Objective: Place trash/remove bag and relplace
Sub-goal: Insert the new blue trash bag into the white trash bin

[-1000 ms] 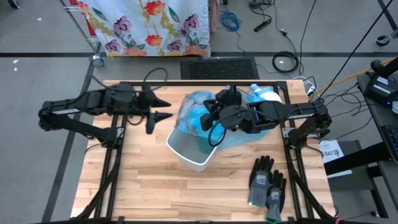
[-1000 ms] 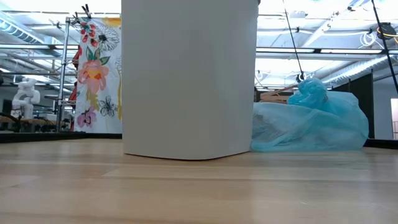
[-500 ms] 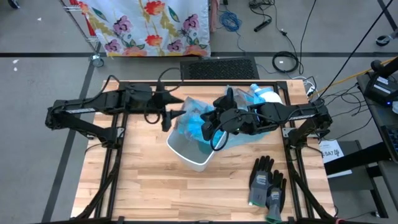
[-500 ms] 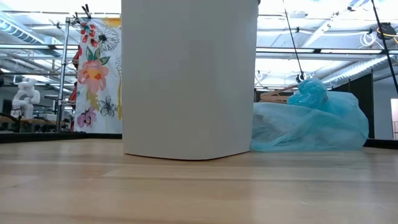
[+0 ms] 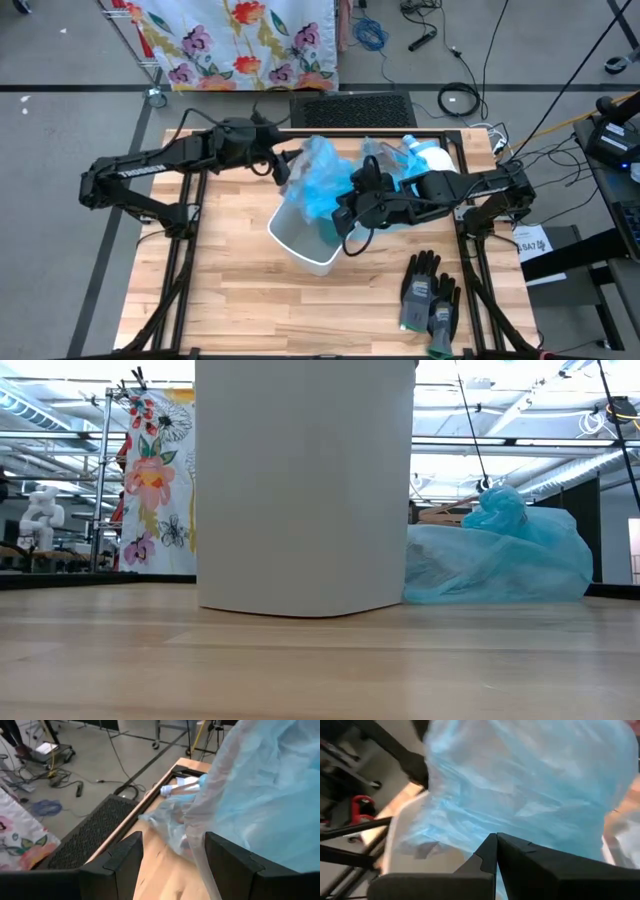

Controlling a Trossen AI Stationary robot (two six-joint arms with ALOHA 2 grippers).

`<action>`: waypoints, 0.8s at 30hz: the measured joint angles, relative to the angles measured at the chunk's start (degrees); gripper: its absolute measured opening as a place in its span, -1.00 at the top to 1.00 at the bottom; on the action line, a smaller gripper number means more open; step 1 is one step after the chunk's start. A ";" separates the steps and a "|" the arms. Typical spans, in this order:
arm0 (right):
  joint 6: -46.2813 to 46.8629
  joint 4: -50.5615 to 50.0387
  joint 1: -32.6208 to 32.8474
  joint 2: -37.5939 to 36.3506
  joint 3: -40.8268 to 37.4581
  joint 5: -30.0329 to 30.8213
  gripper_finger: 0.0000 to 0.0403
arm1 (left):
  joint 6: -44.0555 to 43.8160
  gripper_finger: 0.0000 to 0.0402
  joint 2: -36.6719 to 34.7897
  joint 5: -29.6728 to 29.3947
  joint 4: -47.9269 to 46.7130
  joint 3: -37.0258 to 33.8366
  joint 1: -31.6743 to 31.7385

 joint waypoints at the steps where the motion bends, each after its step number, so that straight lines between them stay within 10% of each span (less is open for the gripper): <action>1: -0.59 0.76 0.13 -0.27 0.00 0.03 1.00 | 0.00 -0.07 0.06 0.00 0.14 -0.04 0.14; 12: -15.84 17.88 0.91 -4.25 0.00 3.42 1.00 | 3.24 -0.07 0.21 -3.63 6.93 0.00 0.21; 24: -30.26 29.85 -9.23 -1.98 0.02 -7.82 1.00 | -2.86 -0.07 0.21 13.80 22.99 0.00 -0.40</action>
